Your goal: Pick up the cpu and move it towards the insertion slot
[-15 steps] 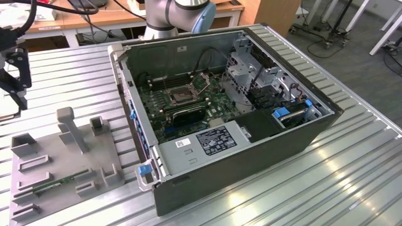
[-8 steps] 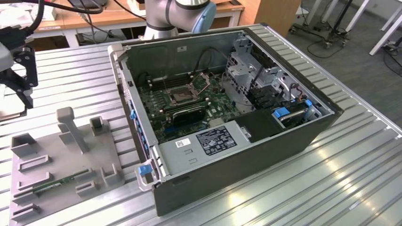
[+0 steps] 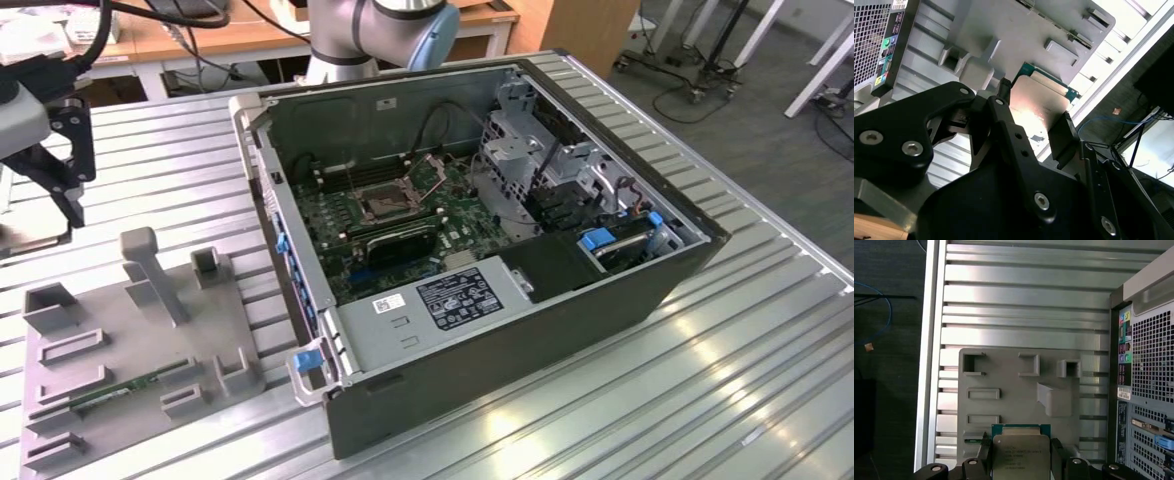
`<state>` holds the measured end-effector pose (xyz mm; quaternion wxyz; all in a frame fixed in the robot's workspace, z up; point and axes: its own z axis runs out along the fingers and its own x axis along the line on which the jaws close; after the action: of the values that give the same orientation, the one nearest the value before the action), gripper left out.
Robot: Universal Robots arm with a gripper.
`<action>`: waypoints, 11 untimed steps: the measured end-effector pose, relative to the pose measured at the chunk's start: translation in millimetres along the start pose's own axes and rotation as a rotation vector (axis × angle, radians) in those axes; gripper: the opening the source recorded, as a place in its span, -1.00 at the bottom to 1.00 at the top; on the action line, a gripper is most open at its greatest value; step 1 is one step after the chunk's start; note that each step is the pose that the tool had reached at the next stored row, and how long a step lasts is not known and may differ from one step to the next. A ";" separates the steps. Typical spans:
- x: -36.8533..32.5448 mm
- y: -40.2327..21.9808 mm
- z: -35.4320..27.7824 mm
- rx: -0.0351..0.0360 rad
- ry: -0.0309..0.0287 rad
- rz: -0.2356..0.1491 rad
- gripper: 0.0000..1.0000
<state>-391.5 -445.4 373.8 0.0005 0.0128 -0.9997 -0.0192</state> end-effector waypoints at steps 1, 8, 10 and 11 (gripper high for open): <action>-1.1 0.0 -0.1 0.0001 0.0001 0.000 0.09; -9.0 -0.2 0.0 0.0000 0.0001 0.000 0.09; -11.4 -0.3 0.0 0.0000 0.0000 0.000 0.09; -12.6 -0.3 -0.1 0.0001 0.0001 0.000 0.09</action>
<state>-379.0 -445.4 373.9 0.0005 0.0128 -0.9997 -0.0192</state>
